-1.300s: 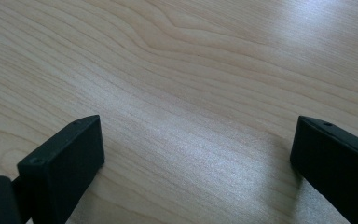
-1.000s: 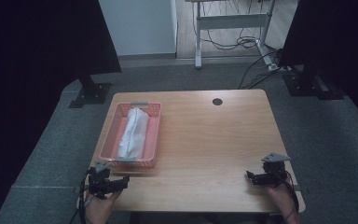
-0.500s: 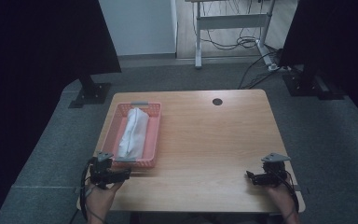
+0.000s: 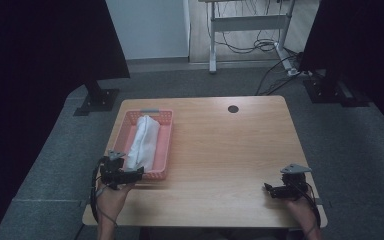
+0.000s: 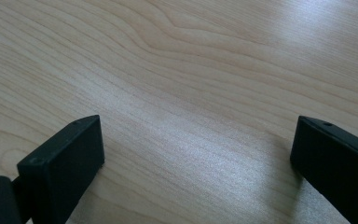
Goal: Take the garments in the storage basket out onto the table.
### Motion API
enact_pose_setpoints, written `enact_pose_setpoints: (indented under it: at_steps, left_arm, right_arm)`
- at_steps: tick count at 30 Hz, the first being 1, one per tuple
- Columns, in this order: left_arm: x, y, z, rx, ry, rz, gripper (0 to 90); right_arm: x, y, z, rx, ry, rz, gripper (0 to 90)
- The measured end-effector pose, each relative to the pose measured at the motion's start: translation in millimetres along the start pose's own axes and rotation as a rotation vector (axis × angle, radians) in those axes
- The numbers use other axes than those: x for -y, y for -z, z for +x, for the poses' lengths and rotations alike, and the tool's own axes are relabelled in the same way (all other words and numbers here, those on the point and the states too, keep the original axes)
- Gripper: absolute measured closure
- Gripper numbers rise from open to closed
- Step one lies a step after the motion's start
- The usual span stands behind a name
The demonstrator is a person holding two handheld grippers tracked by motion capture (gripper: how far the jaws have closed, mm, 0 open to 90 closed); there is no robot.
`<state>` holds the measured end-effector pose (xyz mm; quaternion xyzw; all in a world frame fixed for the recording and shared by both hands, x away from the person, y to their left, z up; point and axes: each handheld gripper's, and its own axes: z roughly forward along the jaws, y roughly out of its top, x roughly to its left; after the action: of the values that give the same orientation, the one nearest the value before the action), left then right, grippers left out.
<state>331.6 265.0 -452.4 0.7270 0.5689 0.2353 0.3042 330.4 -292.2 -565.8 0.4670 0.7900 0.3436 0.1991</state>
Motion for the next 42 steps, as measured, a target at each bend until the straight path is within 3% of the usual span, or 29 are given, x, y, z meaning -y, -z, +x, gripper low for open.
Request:
enact_pose_setpoints:
  at_steps: [9, 31, 42]
  left_arm:
    - [-15.9, -14.4, 5.1, -0.008, -0.012, 0.001, 6.3]
    - [-44.1, -42.1, 14.9, 0.035, -0.037, -0.003, 6.6]
    - [-54.8, -61.4, 22.8, 0.018, -0.045, 0.005, 8.1]
  right_arm:
    - [0.0, 0.0, 0.0, 0.000, 0.000, 0.000, 2.3]
    - [0.0, 0.0, 0.0, 0.000, 0.000, 0.000, 2.3]
    - [0.0, 0.0, 0.0, 0.000, -0.001, 0.000, 2.3]
